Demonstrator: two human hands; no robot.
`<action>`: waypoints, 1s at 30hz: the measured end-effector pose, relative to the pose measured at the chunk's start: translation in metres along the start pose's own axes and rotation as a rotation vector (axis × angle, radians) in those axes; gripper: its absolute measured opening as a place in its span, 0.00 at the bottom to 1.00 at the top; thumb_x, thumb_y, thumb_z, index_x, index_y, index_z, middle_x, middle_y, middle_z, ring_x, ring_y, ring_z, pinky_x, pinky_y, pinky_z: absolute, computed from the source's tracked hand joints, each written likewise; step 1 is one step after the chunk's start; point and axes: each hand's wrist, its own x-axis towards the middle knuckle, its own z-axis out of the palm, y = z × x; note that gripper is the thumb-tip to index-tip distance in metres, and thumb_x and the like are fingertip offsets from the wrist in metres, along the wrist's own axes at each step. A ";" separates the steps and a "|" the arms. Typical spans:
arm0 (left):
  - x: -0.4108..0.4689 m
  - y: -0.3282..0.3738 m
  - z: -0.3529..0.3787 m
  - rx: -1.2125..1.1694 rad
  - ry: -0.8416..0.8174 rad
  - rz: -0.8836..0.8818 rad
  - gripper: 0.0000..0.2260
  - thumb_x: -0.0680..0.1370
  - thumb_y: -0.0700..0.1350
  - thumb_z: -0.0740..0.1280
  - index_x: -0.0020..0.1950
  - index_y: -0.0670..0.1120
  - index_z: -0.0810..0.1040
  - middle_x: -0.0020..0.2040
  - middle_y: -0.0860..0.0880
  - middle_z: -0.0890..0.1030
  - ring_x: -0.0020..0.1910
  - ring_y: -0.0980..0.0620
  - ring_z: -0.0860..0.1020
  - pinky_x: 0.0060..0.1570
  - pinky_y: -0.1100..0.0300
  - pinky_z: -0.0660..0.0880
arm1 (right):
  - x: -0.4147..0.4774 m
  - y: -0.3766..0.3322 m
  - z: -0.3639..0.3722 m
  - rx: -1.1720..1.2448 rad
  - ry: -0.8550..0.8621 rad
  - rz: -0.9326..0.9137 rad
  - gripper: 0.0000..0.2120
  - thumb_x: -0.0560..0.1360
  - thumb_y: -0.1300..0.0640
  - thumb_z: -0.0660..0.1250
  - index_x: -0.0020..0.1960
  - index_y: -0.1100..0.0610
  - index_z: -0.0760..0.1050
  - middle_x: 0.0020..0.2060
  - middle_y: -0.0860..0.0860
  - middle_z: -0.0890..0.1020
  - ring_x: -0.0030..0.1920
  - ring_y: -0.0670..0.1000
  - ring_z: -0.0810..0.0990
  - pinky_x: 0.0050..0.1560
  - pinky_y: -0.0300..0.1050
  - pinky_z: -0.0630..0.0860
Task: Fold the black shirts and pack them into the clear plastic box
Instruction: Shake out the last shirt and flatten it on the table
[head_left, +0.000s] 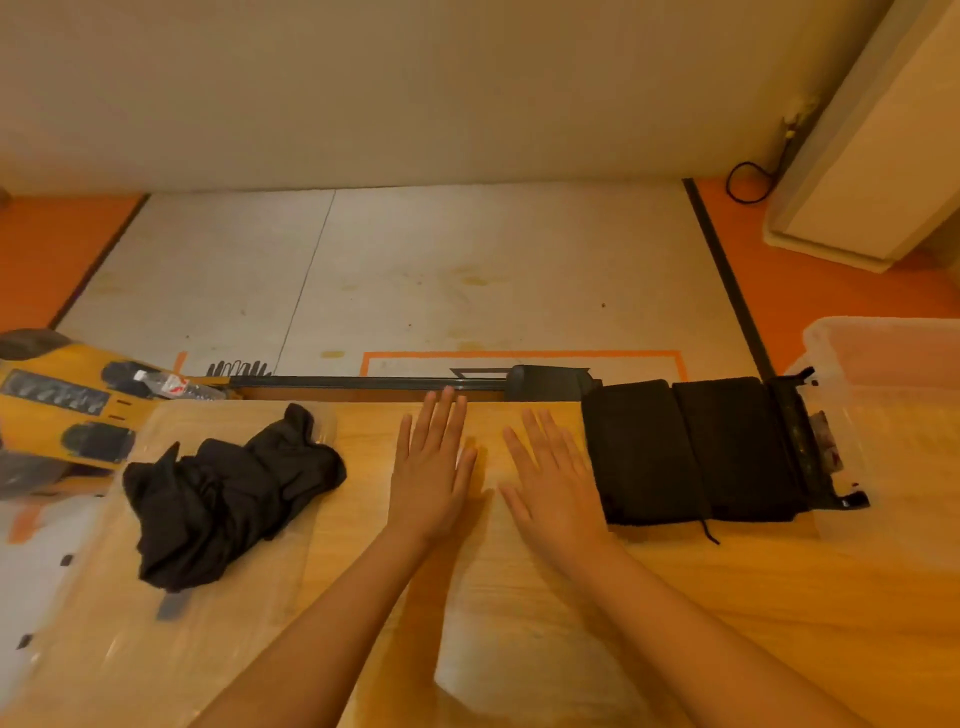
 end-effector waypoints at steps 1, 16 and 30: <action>-0.012 -0.019 -0.008 0.011 -0.001 -0.042 0.25 0.84 0.56 0.43 0.79 0.48 0.47 0.80 0.49 0.48 0.78 0.52 0.43 0.75 0.53 0.38 | 0.006 -0.021 0.003 0.006 -0.037 -0.056 0.30 0.81 0.39 0.45 0.78 0.50 0.46 0.77 0.53 0.42 0.77 0.55 0.39 0.76 0.52 0.36; -0.136 -0.228 -0.102 -0.008 0.033 -0.666 0.35 0.75 0.50 0.71 0.77 0.43 0.58 0.77 0.40 0.57 0.75 0.39 0.57 0.70 0.42 0.63 | 0.064 -0.254 0.039 0.305 -0.263 -0.313 0.36 0.79 0.47 0.62 0.79 0.51 0.45 0.79 0.51 0.46 0.78 0.52 0.40 0.75 0.49 0.40; -0.120 -0.191 -0.182 -0.997 0.088 -0.486 0.09 0.81 0.44 0.63 0.48 0.42 0.80 0.44 0.44 0.81 0.45 0.46 0.79 0.47 0.54 0.75 | 0.055 -0.279 -0.028 1.227 -0.508 -0.096 0.24 0.74 0.41 0.68 0.65 0.50 0.71 0.56 0.53 0.81 0.57 0.50 0.79 0.60 0.49 0.77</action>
